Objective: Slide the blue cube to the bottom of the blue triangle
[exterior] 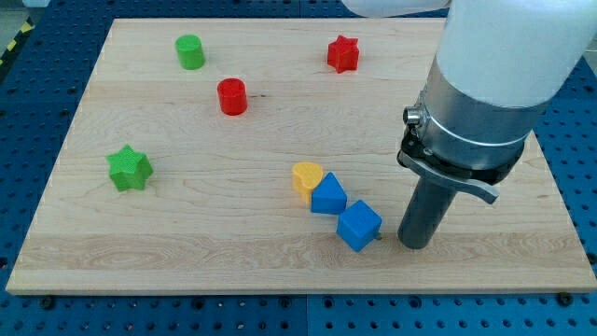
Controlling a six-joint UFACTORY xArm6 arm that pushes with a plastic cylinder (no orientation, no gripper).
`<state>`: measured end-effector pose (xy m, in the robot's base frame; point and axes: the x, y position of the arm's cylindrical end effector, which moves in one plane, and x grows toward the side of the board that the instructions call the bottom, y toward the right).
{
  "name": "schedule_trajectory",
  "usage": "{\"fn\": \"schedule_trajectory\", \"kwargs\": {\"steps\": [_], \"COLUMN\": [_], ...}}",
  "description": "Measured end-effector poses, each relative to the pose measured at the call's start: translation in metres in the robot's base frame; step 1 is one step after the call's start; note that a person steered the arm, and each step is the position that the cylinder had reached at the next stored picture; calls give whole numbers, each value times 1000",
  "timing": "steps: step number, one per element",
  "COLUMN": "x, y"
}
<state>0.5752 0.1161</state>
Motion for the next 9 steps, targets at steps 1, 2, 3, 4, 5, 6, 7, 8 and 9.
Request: {"fn": "schedule_trajectory", "kwargs": {"steps": [1,2,3,4,5,6,7,8,9], "x": [0,0,1,1,7,13,14,15,20], "y": [-2,-16,-35,-54,-71,-83,-102,-105,-102]}}
